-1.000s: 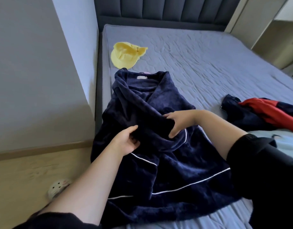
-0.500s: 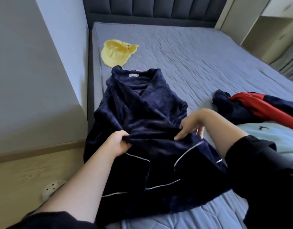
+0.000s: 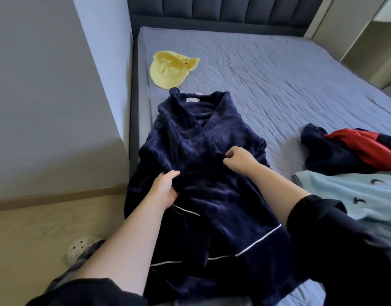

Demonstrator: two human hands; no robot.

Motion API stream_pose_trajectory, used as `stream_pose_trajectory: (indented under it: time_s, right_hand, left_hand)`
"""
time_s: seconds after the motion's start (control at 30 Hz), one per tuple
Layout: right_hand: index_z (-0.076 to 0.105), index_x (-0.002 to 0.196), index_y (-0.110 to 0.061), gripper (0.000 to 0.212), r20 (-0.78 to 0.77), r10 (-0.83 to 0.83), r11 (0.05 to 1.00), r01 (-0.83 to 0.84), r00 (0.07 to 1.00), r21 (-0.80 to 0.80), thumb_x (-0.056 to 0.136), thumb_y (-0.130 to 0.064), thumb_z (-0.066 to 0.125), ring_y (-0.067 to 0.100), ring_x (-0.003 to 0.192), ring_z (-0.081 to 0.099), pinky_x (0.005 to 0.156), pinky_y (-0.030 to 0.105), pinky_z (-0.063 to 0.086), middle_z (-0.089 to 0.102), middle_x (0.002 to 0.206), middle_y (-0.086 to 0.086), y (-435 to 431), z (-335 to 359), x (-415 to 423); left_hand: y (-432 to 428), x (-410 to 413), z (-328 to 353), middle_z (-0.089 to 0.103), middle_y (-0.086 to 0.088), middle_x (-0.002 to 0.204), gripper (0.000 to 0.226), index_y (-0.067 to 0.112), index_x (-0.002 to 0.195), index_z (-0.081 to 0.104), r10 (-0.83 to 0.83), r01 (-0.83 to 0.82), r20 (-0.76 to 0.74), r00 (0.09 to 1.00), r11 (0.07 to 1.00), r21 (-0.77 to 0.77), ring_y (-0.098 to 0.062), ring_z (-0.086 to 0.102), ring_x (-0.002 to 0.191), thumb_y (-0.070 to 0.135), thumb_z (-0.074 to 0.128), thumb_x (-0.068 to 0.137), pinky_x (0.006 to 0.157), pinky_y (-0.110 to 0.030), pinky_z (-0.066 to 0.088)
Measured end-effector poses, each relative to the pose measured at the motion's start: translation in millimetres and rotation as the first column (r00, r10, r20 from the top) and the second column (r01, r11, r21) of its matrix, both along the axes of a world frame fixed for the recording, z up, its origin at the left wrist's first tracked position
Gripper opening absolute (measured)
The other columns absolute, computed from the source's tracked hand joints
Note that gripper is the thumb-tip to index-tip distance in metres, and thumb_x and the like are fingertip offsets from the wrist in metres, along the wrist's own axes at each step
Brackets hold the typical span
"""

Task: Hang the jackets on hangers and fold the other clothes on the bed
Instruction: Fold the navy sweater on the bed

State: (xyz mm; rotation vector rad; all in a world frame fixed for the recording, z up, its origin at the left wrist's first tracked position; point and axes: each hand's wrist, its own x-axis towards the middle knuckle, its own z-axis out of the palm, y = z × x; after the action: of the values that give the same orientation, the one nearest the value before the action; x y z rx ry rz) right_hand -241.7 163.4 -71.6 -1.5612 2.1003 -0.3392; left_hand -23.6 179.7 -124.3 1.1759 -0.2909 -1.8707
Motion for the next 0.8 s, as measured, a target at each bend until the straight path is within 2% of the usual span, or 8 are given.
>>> stream_pose_trajectory:
  time_s: [0.17, 0.27, 0.37, 0.5, 0.57, 0.63, 0.7, 0.8]
  right_hand:
    - [0.045, 0.134, -0.01, 0.057, 0.033, -0.018, 0.999, 0.019, 0.999, -0.042, 0.083, -0.032, 0.061, 0.027, 0.119, 0.05, 0.094, 0.034, 0.043, 0.052, 0.129, 0.009, -32, -18, 29]
    - [0.037, 0.14, -0.011, 0.067, 0.051, 0.024, 0.996, -0.02, 0.998, -0.084, 0.083, -0.034, 0.064, 0.025, 0.125, 0.045, 0.096, 0.033, 0.041, 0.047, 0.137, 0.009, -55, -24, 47]
    - [0.035, 0.141, -0.011, 0.073, 0.187, -0.013, 0.988, 0.042, 0.982, -0.148, 0.081, -0.037, 0.069, 0.02, 0.12, 0.049, 0.092, 0.028, 0.041, 0.049, 0.136, 0.004, -83, -24, 65]
    - [0.05, 0.13, -0.009, 0.061, 0.413, -0.157, 0.966, 0.225, 0.897, -0.123, 0.082, -0.041, 0.069, 0.018, 0.101, 0.059, 0.082, 0.026, 0.044, 0.061, 0.117, 0.003, -122, -22, 83]
    - [0.065, 0.113, -0.006, 0.04, 0.401, -0.076, 0.984, 0.133, 0.913, -0.118, 0.086, -0.035, 0.067, 0.019, 0.089, 0.064, 0.077, 0.027, 0.049, 0.068, 0.098, 0.004, -137, -22, 91]
    - [0.067, 0.094, -0.006, 0.025, 0.333, -0.036, 0.96, 0.125, 0.942, -0.25, 0.088, -0.03, 0.065, 0.018, 0.081, 0.06, 0.07, 0.024, 0.042, 0.066, 0.085, 0.003, -149, -20, 98]
    - [0.063, 0.089, -0.009, 0.024, 0.32, -0.098, 0.912, 0.214, 0.942, -0.351, 0.088, -0.032, 0.063, 0.021, 0.085, 0.06, 0.072, 0.025, 0.04, 0.064, 0.085, 0.004, -155, -18, 100]
    - [0.064, 0.109, -0.004, 0.038, 0.254, -0.061, 0.968, 0.12, 0.965, -0.222, 0.091, -0.037, 0.06, 0.027, 0.099, 0.061, 0.078, 0.028, 0.044, 0.066, 0.104, 0.01, -155, -27, 102]
  left_hand:
    - [-23, 12, -2, 0.066, -0.013, 0.113, 0.02, 0.015, 0.11, 0.06, 0.111, -0.11, 0.039, 0.993, 0.994, -0.03, -0.028, 0.064, 0.097, 0.008, 0.059, 0.091, 0.075, -0.037, 0.055]
    - [-38, 19, -3, 0.069, -0.009, 0.111, 0.02, 0.018, 0.109, 0.064, 0.091, -0.088, 0.045, 0.995, 0.994, -0.06, -0.026, 0.066, 0.098, 0.016, 0.063, 0.089, 0.078, -0.036, 0.055]
    - [-55, 24, -7, 0.069, -0.01, 0.114, 0.034, 0.017, 0.122, 0.062, 0.087, -0.087, -0.002, 0.996, 0.995, -0.053, -0.029, 0.067, 0.101, 0.027, 0.065, 0.089, 0.089, -0.043, 0.053]
    - [-72, 27, -13, 0.068, -0.012, 0.113, 0.035, 0.011, 0.119, 0.063, 0.2, -0.2, 0.037, 0.979, 0.98, 0.0, -0.03, 0.066, 0.1, 0.03, 0.065, 0.09, 0.092, -0.045, 0.052]
    - [-77, 31, -17, 0.067, -0.013, 0.114, 0.032, 0.009, 0.117, 0.064, 0.299, -0.299, 0.046, 0.953, 0.954, -0.008, -0.031, 0.065, 0.101, 0.028, 0.062, 0.092, 0.092, -0.047, 0.052]
    - [-82, 41, -22, 0.064, -0.012, 0.121, 0.038, 0.01, 0.123, 0.061, 0.397, -0.395, -0.041, 0.917, 0.917, 0.05, -0.031, 0.063, 0.106, 0.035, 0.058, 0.094, 0.094, -0.046, 0.05]
    - [-85, 51, -27, 0.061, -0.01, 0.126, 0.044, 0.014, 0.129, 0.057, 0.459, -0.445, -0.142, 0.877, 0.887, 0.122, -0.029, 0.059, 0.111, 0.042, 0.051, 0.096, 0.092, -0.043, 0.048]
    - [-80, 57, -32, 0.062, -0.011, 0.124, 0.046, 0.016, 0.127, 0.059, 0.442, -0.42, -0.264, 0.857, 0.897, 0.137, -0.03, 0.057, 0.114, 0.048, 0.044, 0.097, 0.092, -0.043, 0.045]
